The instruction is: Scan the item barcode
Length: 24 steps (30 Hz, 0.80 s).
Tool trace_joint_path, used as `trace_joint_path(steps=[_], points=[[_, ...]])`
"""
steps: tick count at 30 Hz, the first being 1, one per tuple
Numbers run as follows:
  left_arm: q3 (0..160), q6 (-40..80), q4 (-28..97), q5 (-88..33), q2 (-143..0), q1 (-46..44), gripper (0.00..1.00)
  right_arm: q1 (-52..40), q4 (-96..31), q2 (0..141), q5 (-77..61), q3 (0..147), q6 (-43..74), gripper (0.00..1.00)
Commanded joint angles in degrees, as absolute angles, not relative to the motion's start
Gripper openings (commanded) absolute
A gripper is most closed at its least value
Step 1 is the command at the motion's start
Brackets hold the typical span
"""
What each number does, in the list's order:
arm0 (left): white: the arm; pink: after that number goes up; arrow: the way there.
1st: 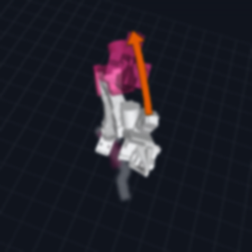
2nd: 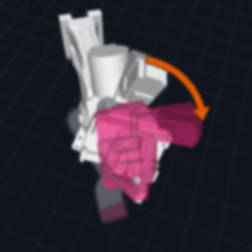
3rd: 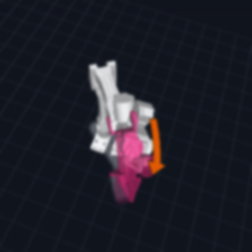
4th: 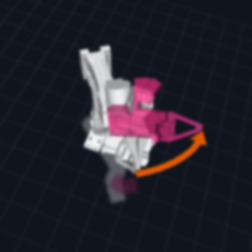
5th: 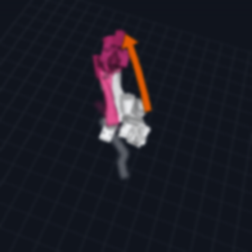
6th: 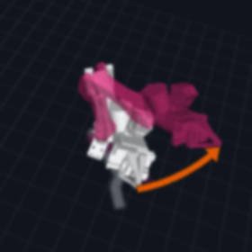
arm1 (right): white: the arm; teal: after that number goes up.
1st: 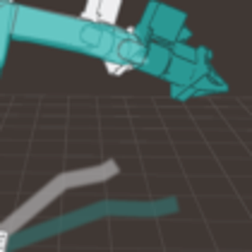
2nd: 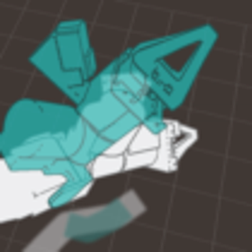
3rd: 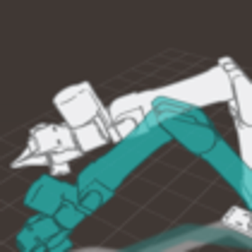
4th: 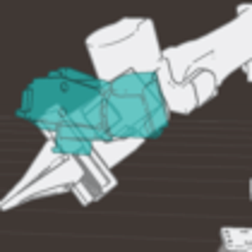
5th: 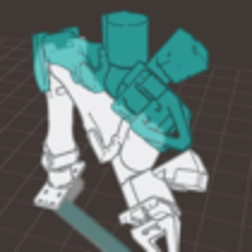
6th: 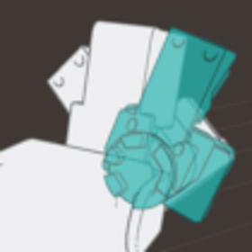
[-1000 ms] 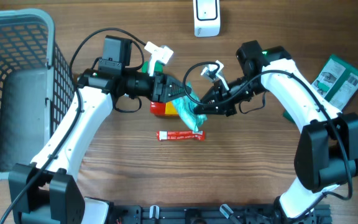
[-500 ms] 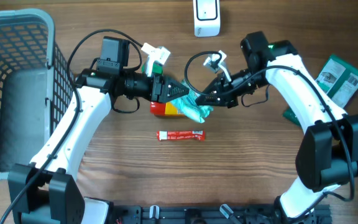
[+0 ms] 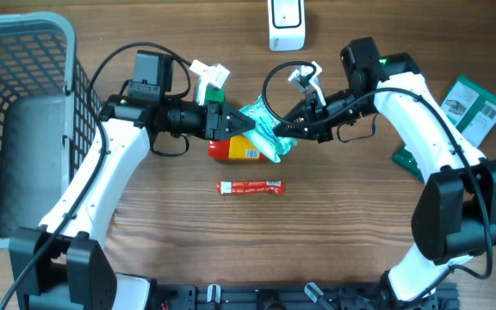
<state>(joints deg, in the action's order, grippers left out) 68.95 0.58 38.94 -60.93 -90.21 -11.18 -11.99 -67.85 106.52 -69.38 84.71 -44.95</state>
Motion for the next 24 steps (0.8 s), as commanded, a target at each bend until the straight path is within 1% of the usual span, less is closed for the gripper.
trace_joint_path(steps=[1,2,3,5,6,7,8,10,11,12,14,16,17,19,20,21,24], points=[[68.84,0.75,38.76,-61.60,-91.35,-11.00,0.17,-11.92,-68.05,105.47,-73.12,86.43,-44.84,0.04],[68.84,0.80,38.76,-61.63,-91.48,-11.00,0.09,-11.92,-68.18,105.47,-73.12,86.43,-44.86,0.04],[68.84,0.95,38.72,-61.60,-91.53,-11.00,0.04,-11.94,-68.18,105.49,-73.12,86.43,-44.82,0.04],[68.84,0.95,38.48,-61.60,-91.53,-11.00,0.04,-11.92,-68.16,105.47,-73.14,86.43,-44.77,0.04],[68.84,1.50,38.30,-61.54,-91.53,-11.00,0.04,-11.92,-68.12,105.47,-73.38,86.43,-44.40,0.08],[68.84,2.94,37.93,-60.66,-91.53,-11.00,0.04,-11.88,-67.83,105.30,-73.36,86.54,-43.31,0.18],[68.84,4.40,37.71,-59.40,-91.53,-11.00,0.04,-11.75,-67.57,105.03,-73.36,87.09,-41.89,0.35],[68.84,8.43,36.97,-57.06,-91.53,-11.00,0.04,-10.81,-67.61,103.68,-73.30,89.73,-40.25,0.38],[68.84,11.57,36.27,-55.59,-91.53,-10.94,0.04,-9.96,-67.61,102.35,-72.64,92.07,-40.07,0.50],[68.84,14.92,35.48,-53.89,-91.50,-10.94,0.04,-9.17,-67.51,100.88,-69.67,94.65,-38.54,0.54],[68.84,19.53,34.13,-51.51,-91.39,-10.94,0.04,-8.75,-66.04,98.67,-60.47,97.54,-34.35,0.55],[68.86,26.72,32.36,-48.21,-91.00,-10.94,0.04,-9.65,-63.24,95.33,-44.99,98.08,-28.84,0.55],[68.90,32.03,30.96,-46.61,-90.30,-10.94,0.04,-10.83,-63.13,93.69,-38.35,98.02,-28.32,0.55],[68.90,41.17,29.28,-43.48,-89.03,-10.94,0.04,-13.15,-63.48,92.44,-32.25,97.91,-28.32,0.53],[68.90,47.13,28.64,-40.82,-87.88,-10.79,0.04,-14.46,-63.68,92.33,-29.39,97.91,-28.32,0.54],[68.90,50.65,28.62,-39.20,-87.07,-10.46,0.04,-15.35,-63.68,92.33,-28.14,97.86,-28.14,0.56],[68.90,57.82,28.38,-36.58,-84.29,-7.33,0.04,-18.00,-61.58,92.36,-26.72,96.14,-26.96,0.66]])
